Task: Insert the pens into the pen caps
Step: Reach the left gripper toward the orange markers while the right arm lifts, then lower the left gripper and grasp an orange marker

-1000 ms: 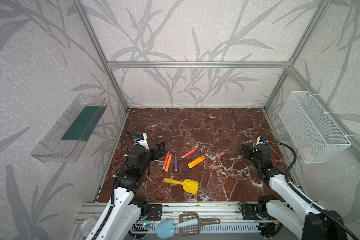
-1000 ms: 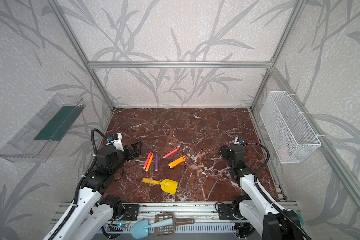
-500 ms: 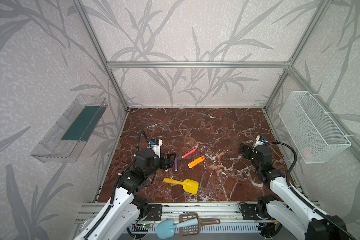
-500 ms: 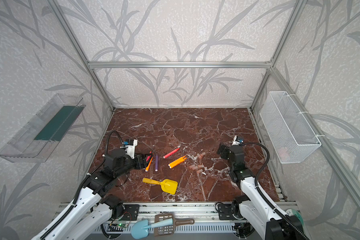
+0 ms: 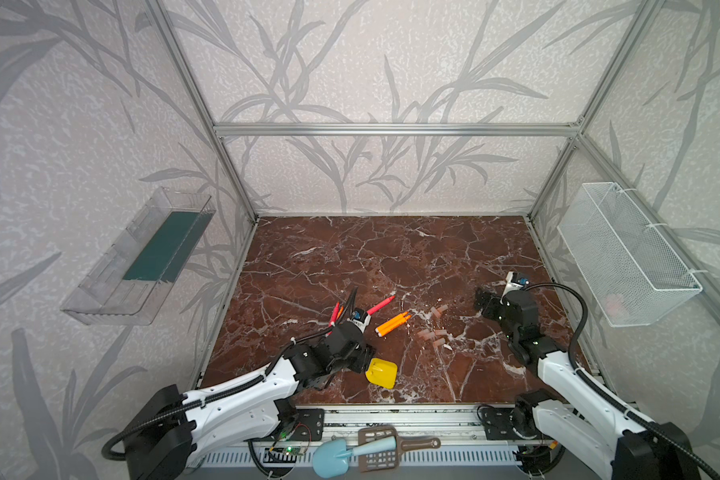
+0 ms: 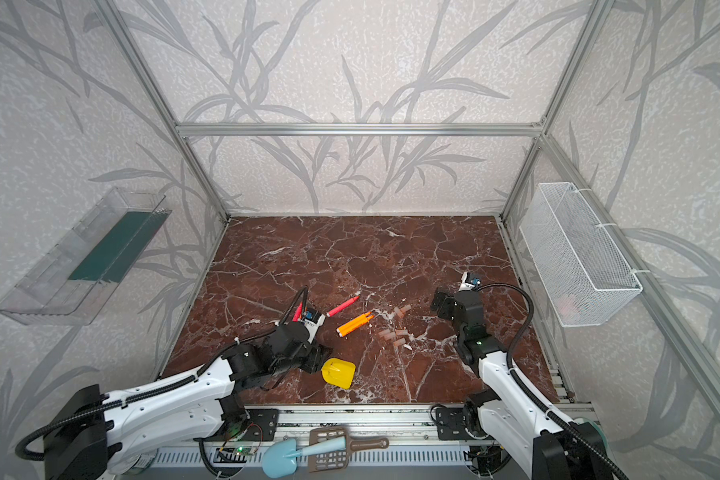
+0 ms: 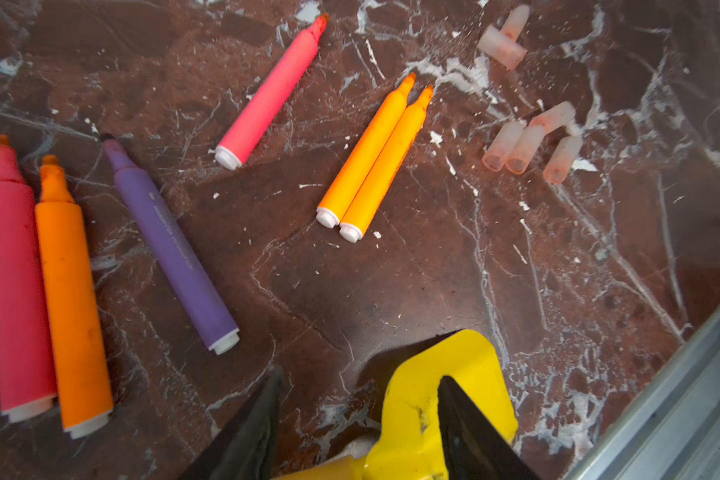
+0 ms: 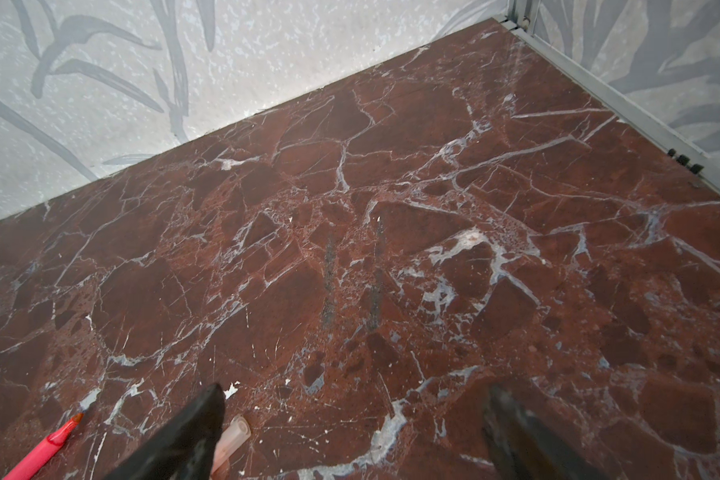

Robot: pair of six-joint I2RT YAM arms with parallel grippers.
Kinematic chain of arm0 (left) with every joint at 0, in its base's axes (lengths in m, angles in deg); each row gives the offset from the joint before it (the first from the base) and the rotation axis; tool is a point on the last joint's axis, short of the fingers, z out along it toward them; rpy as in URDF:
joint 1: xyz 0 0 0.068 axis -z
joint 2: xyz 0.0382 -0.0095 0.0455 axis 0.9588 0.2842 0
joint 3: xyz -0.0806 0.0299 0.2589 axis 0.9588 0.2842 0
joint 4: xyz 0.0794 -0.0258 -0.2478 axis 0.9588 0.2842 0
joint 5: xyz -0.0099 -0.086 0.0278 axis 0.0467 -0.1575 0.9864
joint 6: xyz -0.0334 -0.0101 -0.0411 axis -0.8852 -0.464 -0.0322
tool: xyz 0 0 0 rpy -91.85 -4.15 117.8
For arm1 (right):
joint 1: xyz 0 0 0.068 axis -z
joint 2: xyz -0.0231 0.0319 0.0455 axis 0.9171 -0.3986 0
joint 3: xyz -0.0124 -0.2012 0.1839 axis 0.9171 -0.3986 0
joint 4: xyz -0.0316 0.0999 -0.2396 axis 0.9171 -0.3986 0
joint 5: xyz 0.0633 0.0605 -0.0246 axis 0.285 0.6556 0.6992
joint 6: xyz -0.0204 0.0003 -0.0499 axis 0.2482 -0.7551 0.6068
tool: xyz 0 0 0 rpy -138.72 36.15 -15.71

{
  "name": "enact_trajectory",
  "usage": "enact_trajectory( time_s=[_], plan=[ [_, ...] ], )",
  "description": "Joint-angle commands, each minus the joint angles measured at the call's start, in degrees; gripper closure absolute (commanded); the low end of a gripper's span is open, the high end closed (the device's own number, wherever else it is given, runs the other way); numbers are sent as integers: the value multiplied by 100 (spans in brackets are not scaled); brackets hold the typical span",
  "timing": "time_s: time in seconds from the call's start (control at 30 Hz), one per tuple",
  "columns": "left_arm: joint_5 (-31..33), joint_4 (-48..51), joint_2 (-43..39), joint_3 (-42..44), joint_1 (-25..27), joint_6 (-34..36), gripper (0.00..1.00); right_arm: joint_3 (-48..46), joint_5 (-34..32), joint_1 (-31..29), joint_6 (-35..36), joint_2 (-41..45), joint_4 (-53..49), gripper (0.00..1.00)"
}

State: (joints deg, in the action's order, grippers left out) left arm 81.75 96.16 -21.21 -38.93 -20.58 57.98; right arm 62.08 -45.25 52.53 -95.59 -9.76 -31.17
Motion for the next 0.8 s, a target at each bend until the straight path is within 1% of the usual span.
enact_trajectory(
  time_s=[0.0, 0.1, 0.23, 0.33, 0.43, 0.53, 0.77],
  plan=[
    [458, -278, 467, -252, 273, 113, 41, 352, -411, -254, 177, -317, -32, 7],
    [724, -403, 900, -446, 421, 218, 40, 677, -647, -463, 284, -714, -238, 9],
    [871, -496, 1531, -1008, 431, 474, 39, 1006, -833, -689, 426, -1120, -406, 11],
    [1081, -146, 2070, -1541, 431, 562, 40, 1152, -897, -744, 460, -1290, -501, 11],
    [1227, -143, 2498, -1814, 428, 598, 40, 1171, -890, -773, 483, -1307, -517, 12],
    [1407, 76, 2906, -2111, 431, 580, 40, 1096, -914, -790, 486, -1217, -452, 12],
    [1411, 245, 3390, -2465, 431, 624, 45, 996, -931, -806, 496, -1095, -374, 12]
  ],
)
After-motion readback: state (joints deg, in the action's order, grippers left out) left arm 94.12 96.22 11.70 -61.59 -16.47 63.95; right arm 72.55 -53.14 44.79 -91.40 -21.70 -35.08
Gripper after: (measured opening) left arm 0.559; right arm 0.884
